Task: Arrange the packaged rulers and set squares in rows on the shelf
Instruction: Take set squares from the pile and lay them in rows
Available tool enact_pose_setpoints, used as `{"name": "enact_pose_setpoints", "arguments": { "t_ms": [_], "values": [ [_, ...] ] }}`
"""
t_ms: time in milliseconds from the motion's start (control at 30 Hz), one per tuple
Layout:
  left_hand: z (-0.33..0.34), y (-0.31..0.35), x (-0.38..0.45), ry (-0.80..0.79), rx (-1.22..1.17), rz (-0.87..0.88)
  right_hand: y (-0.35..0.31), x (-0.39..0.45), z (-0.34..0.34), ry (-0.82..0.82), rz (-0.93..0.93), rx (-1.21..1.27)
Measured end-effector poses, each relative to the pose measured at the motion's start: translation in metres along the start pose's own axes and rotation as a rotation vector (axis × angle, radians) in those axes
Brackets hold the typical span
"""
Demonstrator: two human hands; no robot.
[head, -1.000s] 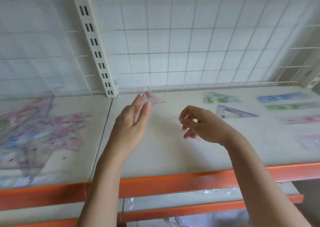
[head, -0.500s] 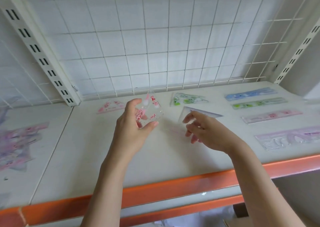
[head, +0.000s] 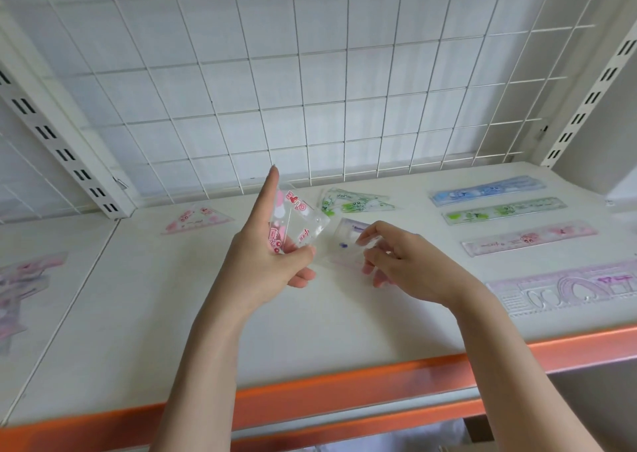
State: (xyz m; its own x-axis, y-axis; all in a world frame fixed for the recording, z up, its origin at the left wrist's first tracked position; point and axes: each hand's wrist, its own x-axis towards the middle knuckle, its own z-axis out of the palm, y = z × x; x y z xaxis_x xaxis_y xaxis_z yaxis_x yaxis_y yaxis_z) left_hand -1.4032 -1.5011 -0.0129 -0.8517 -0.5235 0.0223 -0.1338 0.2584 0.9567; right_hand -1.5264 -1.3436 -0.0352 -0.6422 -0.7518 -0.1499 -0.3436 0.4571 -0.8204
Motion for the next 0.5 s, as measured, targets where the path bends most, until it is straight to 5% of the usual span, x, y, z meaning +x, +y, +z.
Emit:
{"name": "enact_pose_setpoints", "arguments": {
  "t_ms": [500],
  "values": [
    [0.011, 0.005, 0.015, 0.212, -0.003, 0.073, 0.009, 0.008, -0.009, -0.014, -0.019, 0.013]
  ]
}}
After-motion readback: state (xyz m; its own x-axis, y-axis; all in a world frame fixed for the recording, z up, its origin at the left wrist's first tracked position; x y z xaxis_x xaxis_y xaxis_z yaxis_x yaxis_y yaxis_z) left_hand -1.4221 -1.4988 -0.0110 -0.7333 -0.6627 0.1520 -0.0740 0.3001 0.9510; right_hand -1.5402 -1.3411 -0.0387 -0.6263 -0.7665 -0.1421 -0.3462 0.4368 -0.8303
